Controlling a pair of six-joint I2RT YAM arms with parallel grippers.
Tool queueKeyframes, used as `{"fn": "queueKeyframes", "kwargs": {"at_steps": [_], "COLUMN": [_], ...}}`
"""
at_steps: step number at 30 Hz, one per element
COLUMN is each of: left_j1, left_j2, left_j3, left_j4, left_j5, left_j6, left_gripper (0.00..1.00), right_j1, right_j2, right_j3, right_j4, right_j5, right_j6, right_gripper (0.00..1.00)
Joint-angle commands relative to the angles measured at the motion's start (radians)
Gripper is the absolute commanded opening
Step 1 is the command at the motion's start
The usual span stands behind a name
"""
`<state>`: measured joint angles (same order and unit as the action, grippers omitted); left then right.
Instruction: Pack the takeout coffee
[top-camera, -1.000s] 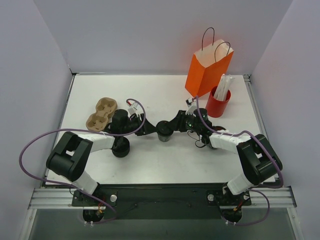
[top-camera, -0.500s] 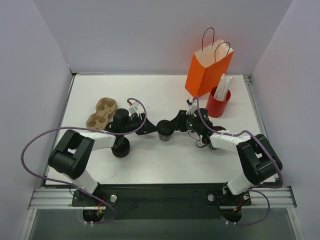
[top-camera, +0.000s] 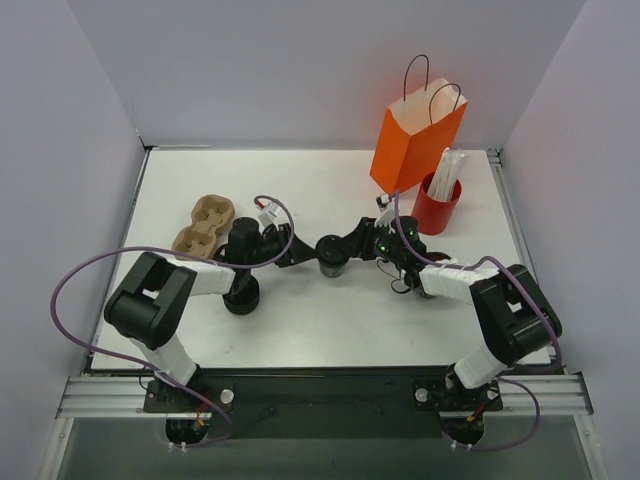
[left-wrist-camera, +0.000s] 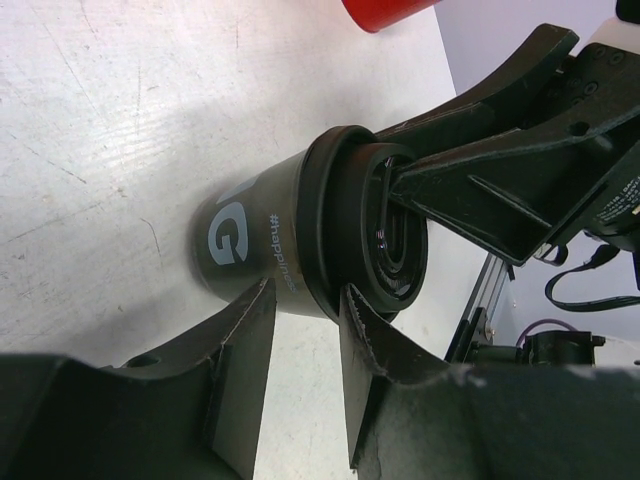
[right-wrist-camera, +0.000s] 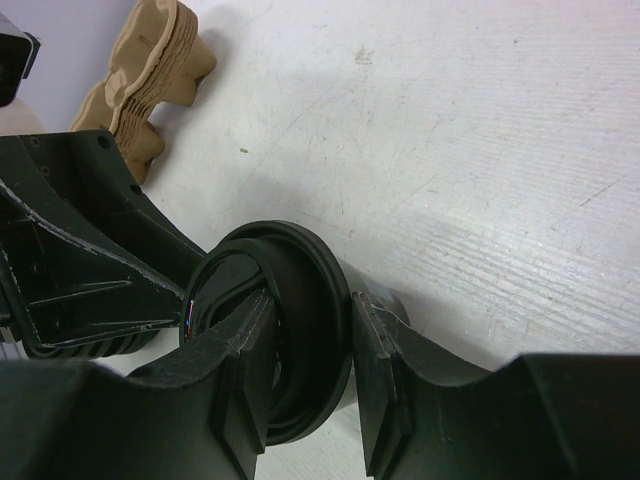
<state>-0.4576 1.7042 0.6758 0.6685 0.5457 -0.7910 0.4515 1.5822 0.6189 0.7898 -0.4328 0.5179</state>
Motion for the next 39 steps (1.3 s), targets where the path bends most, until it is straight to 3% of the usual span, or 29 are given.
{"fn": "queueKeyframes", "kwargs": {"at_steps": [1, 7, 12, 16, 24, 39], "left_j1": [-0.022, -0.052, -0.026, -0.009, 0.03, 0.065], "left_j2": [0.081, 0.014, -0.061, -0.054, -0.009, -0.058], "left_j3": [-0.044, -0.021, 0.116, 0.223, 0.255, 0.189], "left_j4": [-0.164, -0.188, -0.303, -0.374, -0.288, -0.313], "left_j5": [-0.217, -0.161, -0.067, -0.017, 0.124, 0.089], "left_j6": [0.039, 0.001, 0.05, 0.102, 0.125, 0.184], "left_gripper": [0.4, 0.44, 0.55, 0.58, 0.59, 0.55], "right_j1": [0.021, 0.018, 0.016, 0.016, 0.016, 0.016], "right_j2": [0.114, 0.105, 0.076, 0.079, 0.087, 0.091], "right_j3": [-0.074, -0.007, 0.038, 0.056, 0.084, 0.104], "right_j4": [-0.34, -0.455, -0.529, -0.541, -0.557, -0.56], "right_j5": [-0.018, -0.032, -0.04, -0.052, -0.081, -0.153], "right_j6": [-0.122, -0.203, -0.251, -0.28, -0.317, -0.38], "right_gripper": [0.12, 0.13, 0.13, 0.13, 0.13, 0.13]}}
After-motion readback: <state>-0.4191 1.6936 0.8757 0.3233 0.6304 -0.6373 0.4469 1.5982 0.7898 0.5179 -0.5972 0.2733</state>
